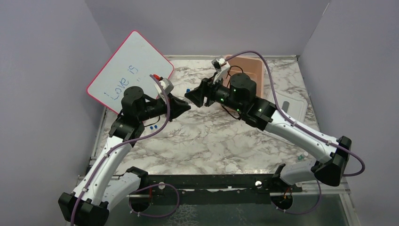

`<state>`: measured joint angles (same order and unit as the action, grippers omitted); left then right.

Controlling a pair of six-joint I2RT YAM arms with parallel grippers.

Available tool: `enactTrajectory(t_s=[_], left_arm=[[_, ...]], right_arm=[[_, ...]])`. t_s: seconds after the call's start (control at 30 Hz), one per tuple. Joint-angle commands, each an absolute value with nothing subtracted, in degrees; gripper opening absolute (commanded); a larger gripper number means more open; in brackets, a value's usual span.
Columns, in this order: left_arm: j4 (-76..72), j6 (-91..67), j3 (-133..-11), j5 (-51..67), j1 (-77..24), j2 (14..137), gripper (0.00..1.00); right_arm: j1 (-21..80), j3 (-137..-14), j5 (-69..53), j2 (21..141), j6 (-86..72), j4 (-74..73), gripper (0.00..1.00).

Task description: Organize the chemistry lab equipment

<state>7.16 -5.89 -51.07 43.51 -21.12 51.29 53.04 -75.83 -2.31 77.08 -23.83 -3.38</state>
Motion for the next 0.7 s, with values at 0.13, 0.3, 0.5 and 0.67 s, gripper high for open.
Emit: enactTrajectory(t_s=[0.13, 0.3, 0.5, 0.67], left_arm=[[7.6, -3.8, -50.1, 42.6, -21.4, 49.7, 0.00], [8.2, -3.4, -50.1, 40.9, -21.3, 49.2, 0.00], [8.6, -3.1, -50.2, 39.2, -21.4, 49.3, 0.00], [9.1, -3.5, -50.6, 37.8, -21.4, 49.3, 0.09]], right_arm=[[53.0, -82.1, -5.1, 80.7, -22.4, -7.5, 0.46], [53.0, -84.7, -6.0, 82.3, -23.1, -9.5, 0.34], [53.0, -84.2, -8.1, 81.6, -23.3, -9.6, 0.24], [53.0, -83.1, -9.3, 81.4, -21.7, -8.5, 0.16]])
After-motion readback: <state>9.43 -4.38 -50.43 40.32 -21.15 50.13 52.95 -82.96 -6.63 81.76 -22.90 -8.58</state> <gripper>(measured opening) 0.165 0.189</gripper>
